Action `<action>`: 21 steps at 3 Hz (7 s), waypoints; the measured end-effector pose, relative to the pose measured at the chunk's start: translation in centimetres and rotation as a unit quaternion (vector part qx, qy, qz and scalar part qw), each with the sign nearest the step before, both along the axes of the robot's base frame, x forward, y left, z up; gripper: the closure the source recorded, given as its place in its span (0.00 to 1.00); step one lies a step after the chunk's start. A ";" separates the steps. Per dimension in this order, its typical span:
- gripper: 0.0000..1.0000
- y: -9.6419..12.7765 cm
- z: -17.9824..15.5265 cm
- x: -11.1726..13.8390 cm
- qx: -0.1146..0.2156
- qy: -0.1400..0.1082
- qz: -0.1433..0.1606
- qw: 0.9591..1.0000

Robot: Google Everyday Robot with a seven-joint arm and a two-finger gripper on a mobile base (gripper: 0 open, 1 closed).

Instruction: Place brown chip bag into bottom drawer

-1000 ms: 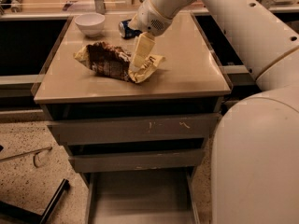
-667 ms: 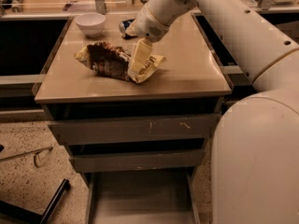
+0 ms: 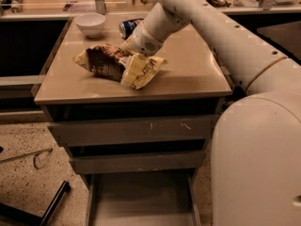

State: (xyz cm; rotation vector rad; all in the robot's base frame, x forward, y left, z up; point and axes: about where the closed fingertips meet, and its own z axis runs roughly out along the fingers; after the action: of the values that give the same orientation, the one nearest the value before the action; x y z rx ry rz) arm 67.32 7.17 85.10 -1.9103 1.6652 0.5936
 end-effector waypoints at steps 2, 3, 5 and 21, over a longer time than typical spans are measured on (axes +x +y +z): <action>0.64 0.0 0.0 0.0 0.000 0.000 0.000 1.000; 0.88 -0.6 1.9 -1.9 -0.001 -0.008 0.007 1.000; 1.00 -4.0 5.4 -13.2 -0.007 -0.017 -0.001 1.000; 1.00 0.1 -36.9 -26.3 0.044 0.126 -0.253 0.958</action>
Offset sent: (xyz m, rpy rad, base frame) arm 0.0000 0.0000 0.0000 0.0000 0.0000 0.0000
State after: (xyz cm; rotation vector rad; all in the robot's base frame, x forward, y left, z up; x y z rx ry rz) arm 41.05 7.29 48.21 -1.3045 2.1458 0.7029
